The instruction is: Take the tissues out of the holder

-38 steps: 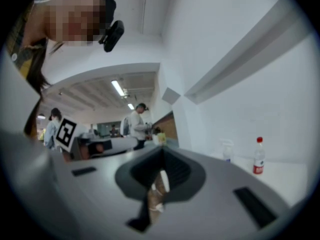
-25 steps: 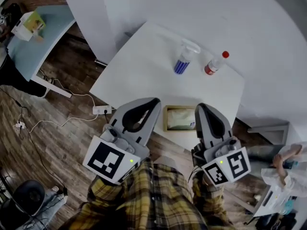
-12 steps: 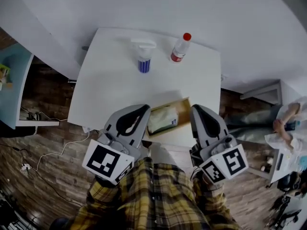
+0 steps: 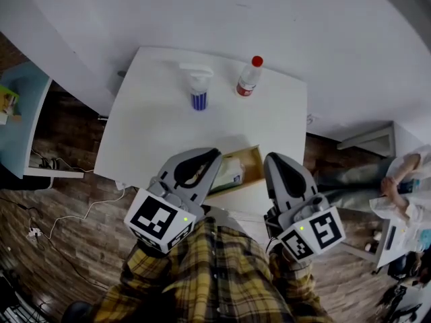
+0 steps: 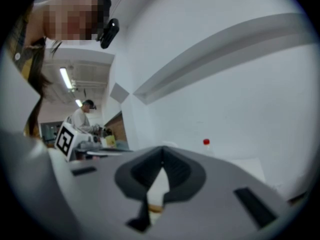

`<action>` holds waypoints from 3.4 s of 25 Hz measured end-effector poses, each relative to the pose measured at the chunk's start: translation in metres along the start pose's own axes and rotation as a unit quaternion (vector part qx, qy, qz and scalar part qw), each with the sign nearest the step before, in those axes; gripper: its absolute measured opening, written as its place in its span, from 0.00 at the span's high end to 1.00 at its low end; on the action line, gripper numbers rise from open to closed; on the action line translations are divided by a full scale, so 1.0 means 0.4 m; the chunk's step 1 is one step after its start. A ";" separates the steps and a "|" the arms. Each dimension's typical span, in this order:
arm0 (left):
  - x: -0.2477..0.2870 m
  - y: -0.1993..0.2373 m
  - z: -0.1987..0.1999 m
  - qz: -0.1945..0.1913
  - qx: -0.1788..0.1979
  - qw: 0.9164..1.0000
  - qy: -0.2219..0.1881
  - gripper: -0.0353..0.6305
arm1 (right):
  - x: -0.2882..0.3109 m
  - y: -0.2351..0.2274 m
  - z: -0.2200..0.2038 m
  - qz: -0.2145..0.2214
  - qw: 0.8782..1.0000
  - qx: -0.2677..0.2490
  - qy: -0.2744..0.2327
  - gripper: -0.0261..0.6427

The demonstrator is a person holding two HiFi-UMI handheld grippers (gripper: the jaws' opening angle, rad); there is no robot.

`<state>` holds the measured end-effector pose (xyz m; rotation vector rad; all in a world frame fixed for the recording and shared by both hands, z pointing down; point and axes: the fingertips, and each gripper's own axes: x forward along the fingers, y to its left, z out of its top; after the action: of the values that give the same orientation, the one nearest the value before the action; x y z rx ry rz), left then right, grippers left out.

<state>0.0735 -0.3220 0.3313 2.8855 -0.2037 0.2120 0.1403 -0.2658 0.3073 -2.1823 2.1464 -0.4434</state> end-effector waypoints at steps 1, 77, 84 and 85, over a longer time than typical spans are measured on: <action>0.002 -0.002 0.003 -0.003 0.000 1.000 0.002 0.92 | -0.003 0.000 0.001 0.000 1.000 0.001 -0.001 0.94; 0.074 -0.079 -0.535 -0.160 0.287 0.807 0.492 0.90 | -0.141 -0.114 -0.045 -0.052 0.997 0.054 -0.018 0.94; 0.072 -0.092 -0.353 -0.148 0.279 0.862 0.395 0.90 | -0.119 -0.108 -0.017 -0.057 0.998 0.035 -0.019 0.94; 0.072 -0.092 -0.319 -0.144 0.277 0.873 0.376 0.90 | -0.116 -0.105 -0.012 -0.057 0.998 0.032 -0.019 0.94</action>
<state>0.0913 -0.2585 0.4502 3.0159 0.5022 1.4995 0.1800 -0.2179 0.3137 -2.2665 1.9681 -0.4644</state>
